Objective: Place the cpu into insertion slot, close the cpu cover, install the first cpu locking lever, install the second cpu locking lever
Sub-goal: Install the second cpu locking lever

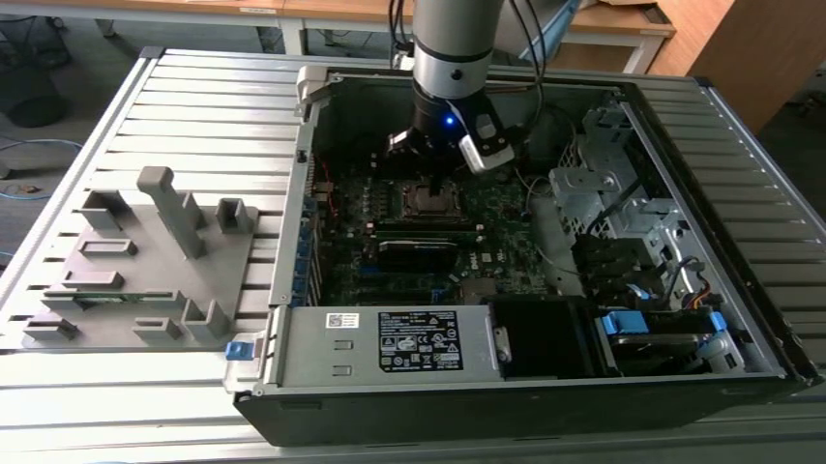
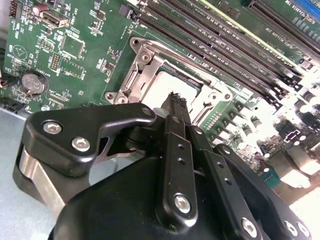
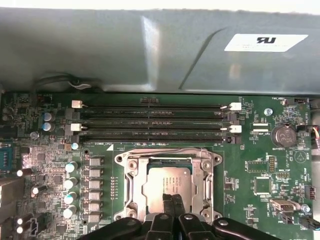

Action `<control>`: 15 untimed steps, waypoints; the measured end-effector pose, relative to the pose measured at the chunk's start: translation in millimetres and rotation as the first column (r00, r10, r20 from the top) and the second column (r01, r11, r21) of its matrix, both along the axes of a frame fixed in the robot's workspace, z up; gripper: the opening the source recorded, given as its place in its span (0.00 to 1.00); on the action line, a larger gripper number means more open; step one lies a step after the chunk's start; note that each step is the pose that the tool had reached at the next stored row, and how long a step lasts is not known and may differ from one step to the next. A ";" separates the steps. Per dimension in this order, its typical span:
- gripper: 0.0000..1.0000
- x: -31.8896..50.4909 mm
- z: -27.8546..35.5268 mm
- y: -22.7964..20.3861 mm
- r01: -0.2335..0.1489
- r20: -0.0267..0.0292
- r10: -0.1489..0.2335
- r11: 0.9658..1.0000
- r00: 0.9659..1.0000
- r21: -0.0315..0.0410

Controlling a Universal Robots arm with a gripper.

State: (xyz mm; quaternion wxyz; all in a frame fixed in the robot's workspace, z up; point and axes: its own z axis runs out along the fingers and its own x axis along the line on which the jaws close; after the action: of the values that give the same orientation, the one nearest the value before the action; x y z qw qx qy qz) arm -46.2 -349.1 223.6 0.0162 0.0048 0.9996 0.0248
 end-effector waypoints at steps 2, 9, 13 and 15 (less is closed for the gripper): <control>0.11 0.0 0.0 0.0 0.000 0.000 0.000 1.000 1.000 0.000; 0.11 1.0 0.1 0.1 0.005 0.000 -0.005 1.000 1.000 0.000; 0.11 1.1 0.0 0.3 0.034 0.000 -0.034 0.999 0.999 0.000; 0.11 1.1 0.0 0.5 0.049 0.000 -0.049 0.999 0.999 0.000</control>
State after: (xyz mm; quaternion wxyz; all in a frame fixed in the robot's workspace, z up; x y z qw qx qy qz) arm -45.1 -348.6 223.6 0.0168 0.0291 0.9991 0.0241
